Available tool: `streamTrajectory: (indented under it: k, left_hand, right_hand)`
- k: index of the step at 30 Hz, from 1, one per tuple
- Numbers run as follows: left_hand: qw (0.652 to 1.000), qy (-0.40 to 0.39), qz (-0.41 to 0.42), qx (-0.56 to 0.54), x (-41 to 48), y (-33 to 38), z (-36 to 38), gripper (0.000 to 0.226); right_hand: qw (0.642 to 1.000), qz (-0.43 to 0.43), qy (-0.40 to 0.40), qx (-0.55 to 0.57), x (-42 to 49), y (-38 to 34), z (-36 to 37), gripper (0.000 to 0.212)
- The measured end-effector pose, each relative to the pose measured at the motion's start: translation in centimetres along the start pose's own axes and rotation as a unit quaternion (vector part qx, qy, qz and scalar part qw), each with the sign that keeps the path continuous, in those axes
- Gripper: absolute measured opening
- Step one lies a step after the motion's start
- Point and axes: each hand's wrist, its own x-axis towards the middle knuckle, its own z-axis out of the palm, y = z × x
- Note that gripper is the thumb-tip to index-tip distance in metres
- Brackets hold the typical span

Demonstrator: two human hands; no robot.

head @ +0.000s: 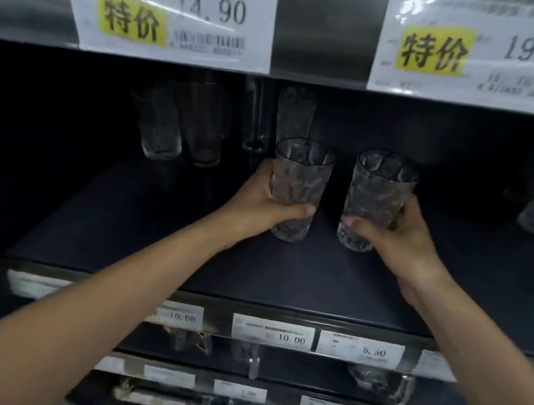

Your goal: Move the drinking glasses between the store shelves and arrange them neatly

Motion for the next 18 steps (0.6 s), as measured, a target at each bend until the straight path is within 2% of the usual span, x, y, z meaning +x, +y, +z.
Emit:
streamTrajectory:
  k: [5,9,14,18]
  left_hand:
    - [0.999,-0.003,0.033,0.018,1.7,-1.2,-0.8,0.053]
    - [0.999,-0.008,0.044,0.027,2.7,-2.5,-1.1,0.072]
    - [0.993,0.001,0.084,0.08,3.7,-3.5,-1.1,0.076]
    - [0.991,0.015,0.088,0.101,5.6,-4.2,-1.3,0.08]
  right_hand:
    - [0.999,0.017,-0.016,-0.041,1.0,-0.4,0.2,0.071]
    - [0.998,0.019,-0.006,-0.067,2.5,-0.4,0.9,0.071]
    - [0.997,0.014,-0.016,-0.078,4.7,-0.5,1.9,0.068]
    - [0.995,0.008,-0.004,-0.104,6.8,-0.2,2.7,0.075]
